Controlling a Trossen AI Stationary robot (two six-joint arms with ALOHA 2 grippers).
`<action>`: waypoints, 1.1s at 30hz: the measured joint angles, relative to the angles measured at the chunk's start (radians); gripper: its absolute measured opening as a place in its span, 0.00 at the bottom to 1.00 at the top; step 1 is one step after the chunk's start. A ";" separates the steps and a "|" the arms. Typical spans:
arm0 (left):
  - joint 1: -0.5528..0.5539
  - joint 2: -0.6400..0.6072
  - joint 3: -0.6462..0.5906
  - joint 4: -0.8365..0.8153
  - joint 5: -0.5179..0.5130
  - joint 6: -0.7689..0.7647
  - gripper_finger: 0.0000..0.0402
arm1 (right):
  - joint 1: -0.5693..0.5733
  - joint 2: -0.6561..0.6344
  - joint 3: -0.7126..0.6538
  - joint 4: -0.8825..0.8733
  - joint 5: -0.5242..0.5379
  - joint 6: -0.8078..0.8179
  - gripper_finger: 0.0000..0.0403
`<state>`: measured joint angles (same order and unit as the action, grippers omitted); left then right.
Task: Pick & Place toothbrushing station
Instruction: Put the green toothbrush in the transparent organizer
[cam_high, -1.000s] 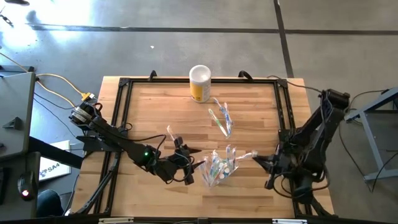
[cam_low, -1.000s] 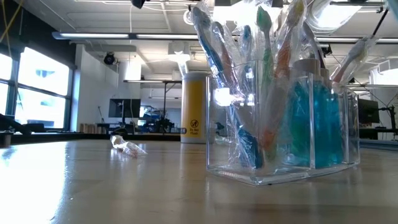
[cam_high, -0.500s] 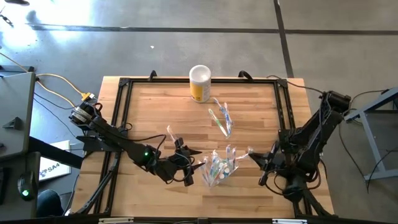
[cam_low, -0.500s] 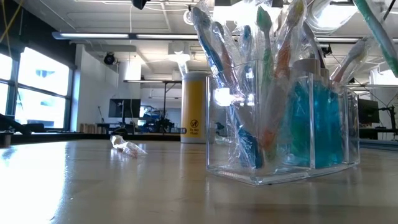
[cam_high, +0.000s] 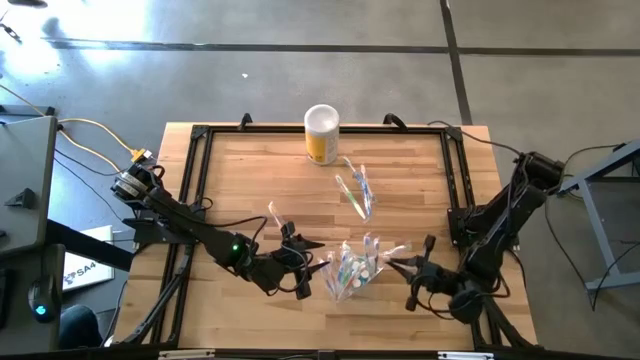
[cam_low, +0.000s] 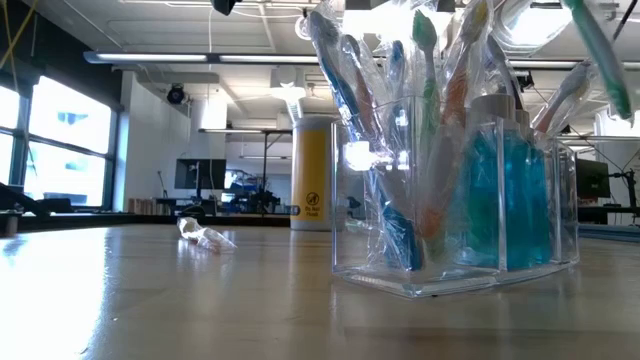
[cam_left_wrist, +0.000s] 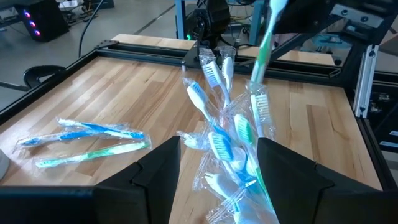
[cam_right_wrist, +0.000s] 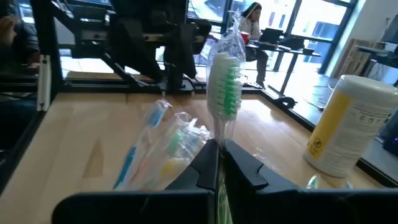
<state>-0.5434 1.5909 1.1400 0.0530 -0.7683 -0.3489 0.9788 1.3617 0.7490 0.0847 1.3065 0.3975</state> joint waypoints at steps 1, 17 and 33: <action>0.000 0.000 0.000 -0.001 0.000 0.000 0.51 | -0.009 0.000 0.000 0.002 -0.002 -0.001 0.01; 0.000 0.000 0.000 -0.007 0.003 0.001 0.51 | -0.178 0.034 -0.110 0.560 -0.359 -0.328 0.01; 0.000 0.000 0.000 -0.009 0.045 0.002 0.51 | -0.249 0.038 -0.349 0.796 -0.408 -0.173 0.01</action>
<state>-0.5434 1.5909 1.1400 0.0441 -0.7235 -0.3473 0.7300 1.3995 0.4002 0.8809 0.8982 0.2243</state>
